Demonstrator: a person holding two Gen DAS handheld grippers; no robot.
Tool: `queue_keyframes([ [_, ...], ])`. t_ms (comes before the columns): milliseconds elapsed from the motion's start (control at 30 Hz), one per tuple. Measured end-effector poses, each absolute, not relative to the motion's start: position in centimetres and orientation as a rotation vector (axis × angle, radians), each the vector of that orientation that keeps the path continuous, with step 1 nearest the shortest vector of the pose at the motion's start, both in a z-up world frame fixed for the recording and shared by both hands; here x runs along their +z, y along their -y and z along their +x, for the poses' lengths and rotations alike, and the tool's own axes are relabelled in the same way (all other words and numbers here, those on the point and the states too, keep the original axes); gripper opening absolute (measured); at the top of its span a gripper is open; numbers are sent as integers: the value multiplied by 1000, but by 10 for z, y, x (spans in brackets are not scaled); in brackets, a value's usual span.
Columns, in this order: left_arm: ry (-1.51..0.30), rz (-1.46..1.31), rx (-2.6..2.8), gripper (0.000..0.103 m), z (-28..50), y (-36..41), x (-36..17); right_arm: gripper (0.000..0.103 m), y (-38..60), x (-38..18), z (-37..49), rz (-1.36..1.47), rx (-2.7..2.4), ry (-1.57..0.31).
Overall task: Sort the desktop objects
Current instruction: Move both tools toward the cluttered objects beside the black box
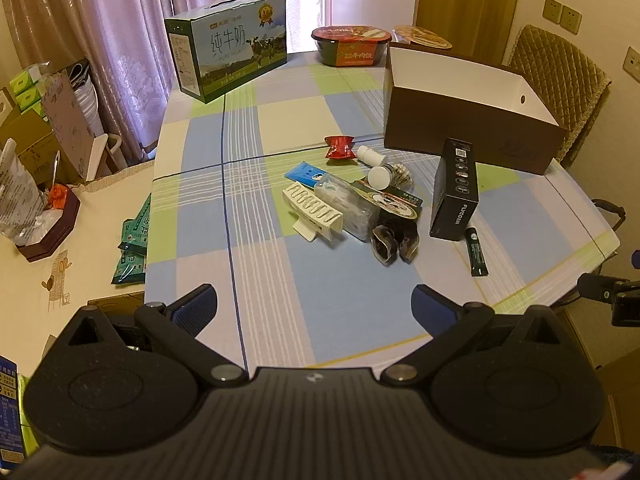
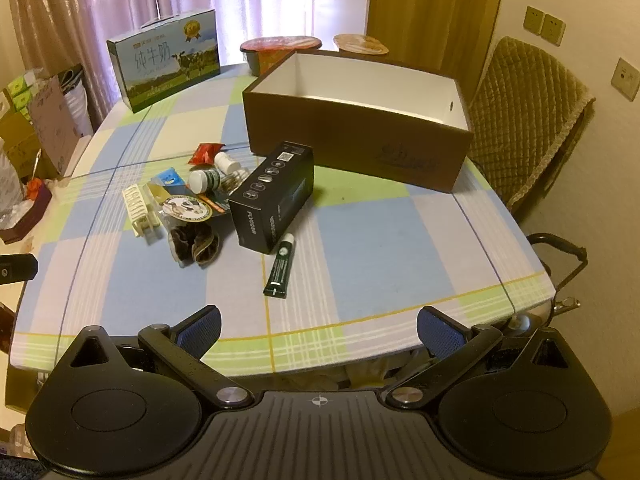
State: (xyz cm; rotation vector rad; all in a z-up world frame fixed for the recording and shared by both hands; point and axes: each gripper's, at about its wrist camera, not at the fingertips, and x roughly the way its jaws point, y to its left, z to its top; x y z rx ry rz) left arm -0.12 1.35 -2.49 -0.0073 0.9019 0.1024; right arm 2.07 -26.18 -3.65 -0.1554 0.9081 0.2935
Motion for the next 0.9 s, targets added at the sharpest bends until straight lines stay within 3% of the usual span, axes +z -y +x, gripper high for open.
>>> queue_keyframes([
  [900,-915,-18,215,102,15,-15,-31,101,255,-42,36,-156,316,-924],
])
